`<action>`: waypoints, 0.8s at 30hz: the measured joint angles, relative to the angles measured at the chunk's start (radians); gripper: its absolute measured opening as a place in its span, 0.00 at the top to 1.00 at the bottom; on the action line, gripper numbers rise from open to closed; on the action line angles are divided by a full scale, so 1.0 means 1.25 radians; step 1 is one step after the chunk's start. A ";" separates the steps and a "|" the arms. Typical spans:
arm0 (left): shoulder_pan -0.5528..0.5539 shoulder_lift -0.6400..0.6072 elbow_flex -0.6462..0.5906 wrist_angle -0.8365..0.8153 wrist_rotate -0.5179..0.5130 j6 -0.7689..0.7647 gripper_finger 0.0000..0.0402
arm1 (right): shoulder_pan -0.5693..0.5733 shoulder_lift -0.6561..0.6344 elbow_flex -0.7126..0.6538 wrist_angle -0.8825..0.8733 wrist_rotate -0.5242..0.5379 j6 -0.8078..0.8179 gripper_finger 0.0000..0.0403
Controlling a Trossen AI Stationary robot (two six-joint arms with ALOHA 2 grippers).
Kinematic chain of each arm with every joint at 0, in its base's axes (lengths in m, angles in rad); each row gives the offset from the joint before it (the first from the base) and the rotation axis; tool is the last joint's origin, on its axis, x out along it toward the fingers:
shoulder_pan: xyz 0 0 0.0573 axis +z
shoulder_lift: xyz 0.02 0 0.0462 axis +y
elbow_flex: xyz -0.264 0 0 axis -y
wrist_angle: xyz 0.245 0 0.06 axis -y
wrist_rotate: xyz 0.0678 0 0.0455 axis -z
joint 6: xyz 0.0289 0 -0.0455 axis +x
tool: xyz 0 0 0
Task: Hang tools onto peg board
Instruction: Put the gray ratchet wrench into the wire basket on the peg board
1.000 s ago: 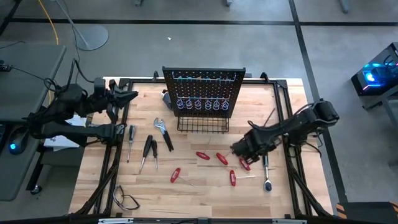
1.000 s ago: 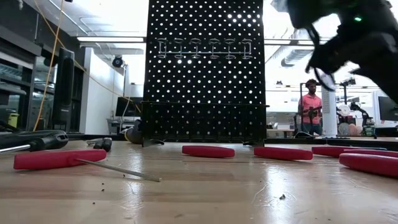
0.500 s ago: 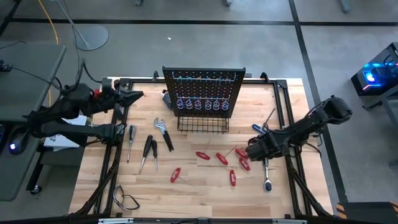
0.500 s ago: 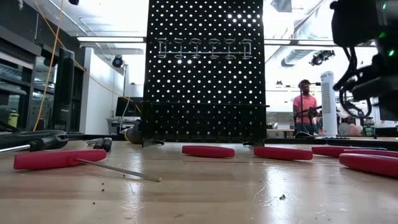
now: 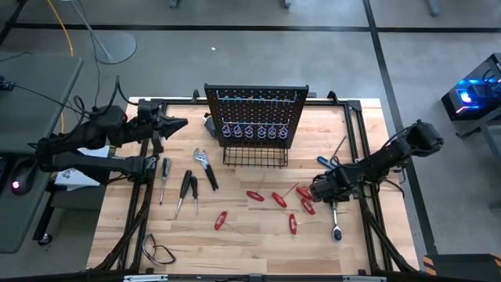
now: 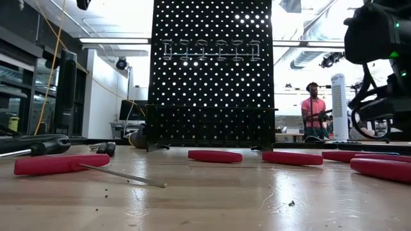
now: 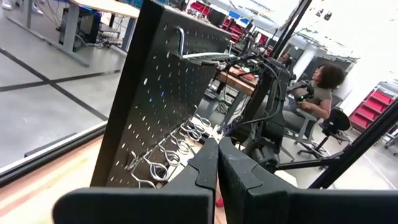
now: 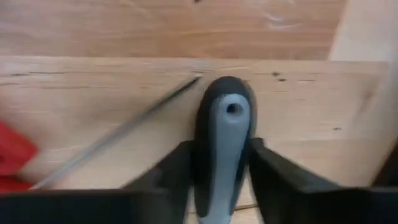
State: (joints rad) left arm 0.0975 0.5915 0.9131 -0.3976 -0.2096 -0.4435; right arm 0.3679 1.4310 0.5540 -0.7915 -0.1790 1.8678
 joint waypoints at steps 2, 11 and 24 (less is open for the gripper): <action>0.000 0.000 0.000 0.000 0.000 0.000 1.00 | 0.007 0.002 0.012 -0.013 0.012 -0.037 0.81; 0.000 -0.001 0.000 -0.001 0.003 0.087 1.00 | 0.053 -0.004 0.172 -0.200 0.094 -0.167 0.80; 0.000 -0.001 0.000 -0.002 -0.035 0.218 1.00 | 0.024 -0.024 0.605 -0.279 0.591 -0.190 0.80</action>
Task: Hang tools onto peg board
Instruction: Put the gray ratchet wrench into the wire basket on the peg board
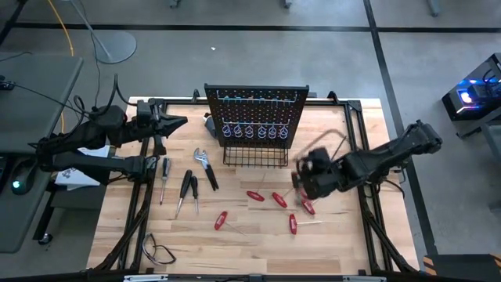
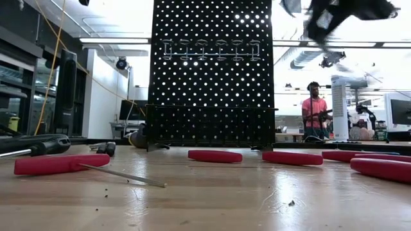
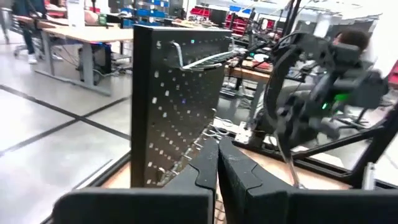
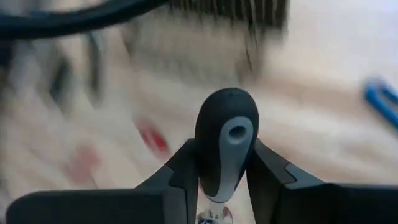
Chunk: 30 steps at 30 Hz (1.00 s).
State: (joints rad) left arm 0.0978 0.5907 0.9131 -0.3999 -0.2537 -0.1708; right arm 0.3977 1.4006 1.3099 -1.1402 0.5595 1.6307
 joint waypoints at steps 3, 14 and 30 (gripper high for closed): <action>0.000 0.000 0.000 -0.001 -0.017 0.007 1.00 | -0.038 0.000 0.014 0.051 0.185 0.121 0.80; 0.000 0.000 0.000 -0.048 -0.020 0.000 1.00 | -0.078 0.057 -0.142 0.338 0.340 0.492 0.80; 0.000 -0.001 0.000 -0.073 -0.014 -0.028 1.00 | -0.198 0.237 -0.190 0.799 0.312 0.479 0.80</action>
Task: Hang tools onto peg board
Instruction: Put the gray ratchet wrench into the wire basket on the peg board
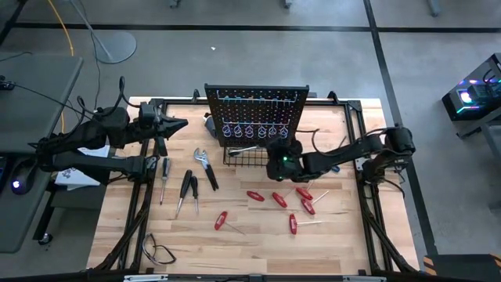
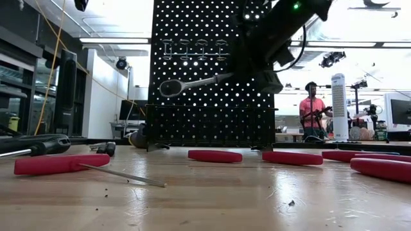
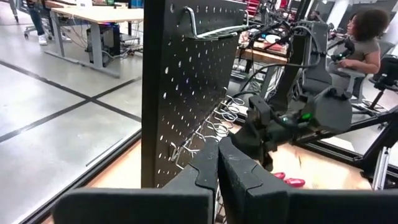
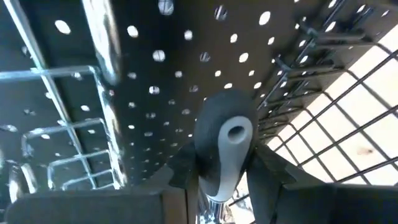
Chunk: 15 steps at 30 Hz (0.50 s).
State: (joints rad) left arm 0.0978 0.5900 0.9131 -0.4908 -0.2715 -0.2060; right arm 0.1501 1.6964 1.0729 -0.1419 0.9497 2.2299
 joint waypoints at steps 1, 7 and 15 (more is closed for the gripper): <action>0.000 0.000 0.000 0.000 0.000 0.000 1.00 | 0.000 0.002 0.000 0.007 0.001 -0.004 0.80; 0.000 0.000 0.000 -0.009 0.000 0.000 1.00 | 0.001 0.001 0.001 0.009 0.012 -0.023 0.46; 0.000 0.000 0.000 -0.010 0.000 0.000 1.00 | 0.021 -0.003 0.002 0.005 -0.036 -0.029 0.26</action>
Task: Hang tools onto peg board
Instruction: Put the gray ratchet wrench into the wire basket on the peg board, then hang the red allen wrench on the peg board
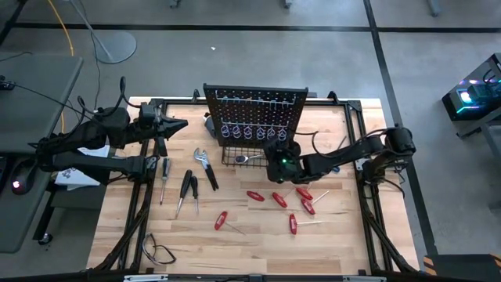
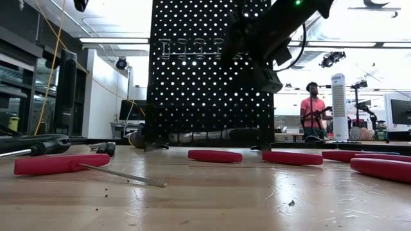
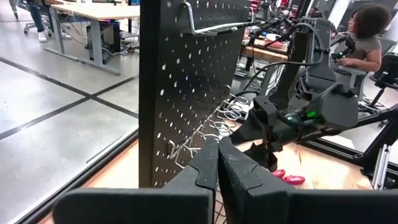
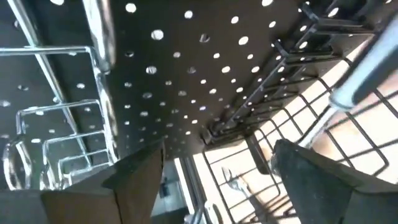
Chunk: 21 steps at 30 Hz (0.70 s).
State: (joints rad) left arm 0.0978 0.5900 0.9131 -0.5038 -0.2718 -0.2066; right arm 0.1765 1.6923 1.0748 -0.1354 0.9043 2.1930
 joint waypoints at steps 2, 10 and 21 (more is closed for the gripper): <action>0.000 0.000 0.000 0.000 0.000 0.000 1.00 | 0.010 -0.008 0.000 -0.004 -0.004 -0.002 0.26; 0.000 0.000 0.000 0.000 0.000 0.020 1.00 | 0.057 -0.103 0.000 -0.106 -0.143 -0.284 0.26; 0.000 0.000 0.000 -0.001 0.000 0.055 1.00 | 0.079 -0.294 0.000 -0.277 -0.377 -0.687 0.25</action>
State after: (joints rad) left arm 0.0978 0.5900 0.9131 -0.5045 -0.2722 -0.1376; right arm 0.2756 1.3244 1.0748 -0.4819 0.4335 1.3344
